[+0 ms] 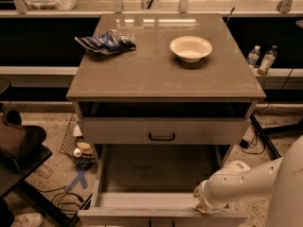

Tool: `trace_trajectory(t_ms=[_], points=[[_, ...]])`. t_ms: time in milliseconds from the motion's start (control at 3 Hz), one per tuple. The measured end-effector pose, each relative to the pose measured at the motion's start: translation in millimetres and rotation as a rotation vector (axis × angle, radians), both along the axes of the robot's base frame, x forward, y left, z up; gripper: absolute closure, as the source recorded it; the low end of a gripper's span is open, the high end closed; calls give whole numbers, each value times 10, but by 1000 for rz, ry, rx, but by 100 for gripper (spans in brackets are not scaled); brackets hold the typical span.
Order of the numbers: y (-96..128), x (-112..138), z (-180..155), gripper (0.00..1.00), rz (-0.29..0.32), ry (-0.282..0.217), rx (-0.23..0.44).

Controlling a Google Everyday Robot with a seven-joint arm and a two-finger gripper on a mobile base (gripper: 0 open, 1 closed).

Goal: Open middle drawer

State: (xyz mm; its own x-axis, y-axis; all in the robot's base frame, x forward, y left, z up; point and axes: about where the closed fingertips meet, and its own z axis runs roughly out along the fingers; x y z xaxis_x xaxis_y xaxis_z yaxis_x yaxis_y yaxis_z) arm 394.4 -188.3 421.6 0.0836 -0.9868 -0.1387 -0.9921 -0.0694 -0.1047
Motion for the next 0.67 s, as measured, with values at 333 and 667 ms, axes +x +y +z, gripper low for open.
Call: trace_trajectory(t_ms=[333, 667], points=[[1, -4, -4, 0, 0, 1, 0], [1, -4, -4, 0, 0, 1, 0]])
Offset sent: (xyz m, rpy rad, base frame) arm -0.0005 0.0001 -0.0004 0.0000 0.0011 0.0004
